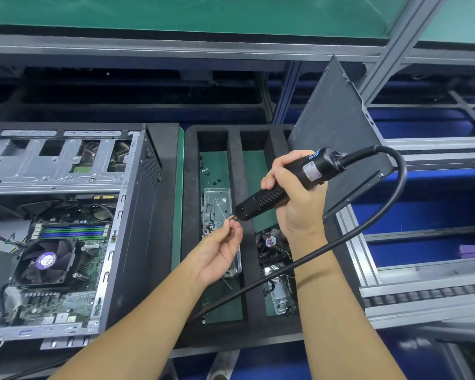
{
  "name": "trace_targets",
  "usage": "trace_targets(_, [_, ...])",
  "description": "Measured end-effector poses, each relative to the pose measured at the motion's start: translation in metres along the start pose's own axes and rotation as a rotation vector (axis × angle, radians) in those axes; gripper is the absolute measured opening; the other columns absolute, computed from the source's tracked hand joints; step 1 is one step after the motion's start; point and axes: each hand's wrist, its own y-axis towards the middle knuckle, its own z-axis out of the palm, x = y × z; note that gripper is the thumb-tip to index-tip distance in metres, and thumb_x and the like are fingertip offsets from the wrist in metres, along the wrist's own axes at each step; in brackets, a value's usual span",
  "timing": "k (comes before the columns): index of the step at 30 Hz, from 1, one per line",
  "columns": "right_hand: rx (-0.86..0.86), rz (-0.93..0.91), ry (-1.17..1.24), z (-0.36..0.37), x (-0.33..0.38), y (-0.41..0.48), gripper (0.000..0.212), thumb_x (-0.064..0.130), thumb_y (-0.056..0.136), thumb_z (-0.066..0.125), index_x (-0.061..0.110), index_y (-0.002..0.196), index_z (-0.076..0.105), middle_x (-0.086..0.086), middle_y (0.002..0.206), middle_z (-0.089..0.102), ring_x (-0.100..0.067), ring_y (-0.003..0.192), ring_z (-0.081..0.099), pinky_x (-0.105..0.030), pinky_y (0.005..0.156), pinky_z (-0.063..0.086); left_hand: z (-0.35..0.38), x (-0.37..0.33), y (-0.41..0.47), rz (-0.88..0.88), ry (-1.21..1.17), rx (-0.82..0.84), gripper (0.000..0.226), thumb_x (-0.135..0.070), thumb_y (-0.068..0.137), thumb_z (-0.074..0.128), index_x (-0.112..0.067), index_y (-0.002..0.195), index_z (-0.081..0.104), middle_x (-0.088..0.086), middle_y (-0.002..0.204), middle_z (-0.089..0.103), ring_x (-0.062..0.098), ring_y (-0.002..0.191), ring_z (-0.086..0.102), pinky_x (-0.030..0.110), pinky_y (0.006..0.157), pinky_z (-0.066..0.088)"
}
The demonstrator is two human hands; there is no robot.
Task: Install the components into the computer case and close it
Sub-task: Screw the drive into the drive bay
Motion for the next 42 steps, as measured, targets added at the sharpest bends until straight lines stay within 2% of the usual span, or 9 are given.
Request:
trace_targets(11, [0.115,-0.071,-0.076,0.019,0.008,0.007,0.019,0.001,0.078,0.062,0.019,0.086,0.063,-0.005,0.073,0.060,-0.029,0.060,0.053,-0.043,0.068,0.048,0.032,-0.003,-0.010,0.018,-0.034,-0.047,0.024,-0.006,0.086,0.062,0.001,0.108,0.058,0.011,0.079,0.061,0.018,0.071,0.065,0.033,0.072,0.061])
trace_targets(15, [0.193,-0.110,-0.102,0.051,0.019,0.018,0.024,0.002,0.076,0.063,0.025,0.082,0.067,-0.007,0.073,0.060,-0.030,0.061,0.051,-0.047,0.066,0.046,0.060,-0.019,-0.025,0.047,0.000,-0.086,0.013,-0.012,0.098,0.054,0.000,0.100,0.058,0.009,0.073,0.058,0.018,0.063,0.063,0.031,0.064,0.060])
trace_targets(19, [0.287,-0.163,-0.091,0.097,0.029,0.032,0.029,0.003,0.078,0.065,0.031,0.083,0.068,-0.006,0.074,0.061,-0.030,0.061,0.053,-0.045,0.065,0.047,0.093,-0.049,-0.053,0.066,0.048,-0.029,0.021,-0.017,0.100,0.052,0.000,0.091,0.060,0.007,0.071,0.059,0.018,0.060,0.064,0.028,0.060,0.060])
trace_targets(22, [0.321,-0.190,-0.063,0.132,0.031,0.041,0.028,0.002,0.077,0.065,0.030,0.082,0.068,-0.003,0.072,0.062,-0.029,0.059,0.053,-0.041,0.065,0.047,0.109,-0.082,-0.079,0.069,0.199,-0.031,0.028,-0.025,0.101,0.052,-0.002,0.090,0.065,0.005,0.067,0.059,0.016,0.055,0.062,0.023,0.045,0.052])
trace_targets(29, [0.384,-0.171,-0.027,0.207,0.016,0.044,0.030,0.003,0.078,0.066,0.032,0.083,0.069,0.001,0.072,0.064,-0.028,0.059,0.054,-0.042,0.068,0.046,0.092,-0.169,-0.127,0.364,0.397,-0.277,0.028,-0.024,0.098,0.042,-0.016,0.073,0.050,-0.006,0.051,0.036,0.009,0.037,0.031,0.017,0.032,0.017])
trace_targets(35, [0.391,-0.130,-0.041,0.255,-0.010,0.040,0.026,0.003,0.079,0.066,0.029,0.081,0.069,0.000,0.072,0.063,-0.028,0.061,0.055,-0.045,0.072,0.046,0.040,-0.225,-0.142,0.565,0.326,-0.593,0.027,-0.034,0.092,0.047,-0.020,0.069,0.041,-0.006,0.054,0.031,0.010,0.041,0.022,0.019,0.034,0.015])
trace_targets(37, [0.376,-0.117,-0.052,0.268,-0.019,0.039,0.025,0.004,0.078,0.066,0.028,0.081,0.069,-0.001,0.072,0.064,-0.027,0.061,0.055,-0.043,0.071,0.046,0.027,-0.236,-0.142,0.577,0.356,-0.674,0.026,-0.039,0.088,0.051,-0.017,0.075,0.045,-0.002,0.064,0.036,0.013,0.048,0.027,0.021,0.036,0.020])
trace_targets(39, [0.359,-0.114,-0.076,0.280,-0.028,0.038,0.024,0.005,0.078,0.067,0.029,0.080,0.069,0.000,0.071,0.064,-0.028,0.061,0.055,-0.041,0.070,0.047,0.019,-0.242,-0.138,0.561,0.406,-0.732,0.033,-0.042,0.086,0.053,-0.010,0.095,0.054,0.001,0.073,0.040,0.015,0.055,0.034,0.024,0.042,0.029])
trace_targets(42, [0.352,-0.110,-0.123,0.296,-0.043,0.038,0.024,0.005,0.079,0.067,0.029,0.080,0.069,0.000,0.070,0.063,-0.029,0.062,0.054,-0.043,0.071,0.046,0.010,-0.251,-0.132,0.498,0.444,-0.692,0.051,-0.046,0.087,0.059,-0.010,0.122,0.052,0.001,0.088,0.047,0.016,0.070,0.045,0.031,0.054,0.044])
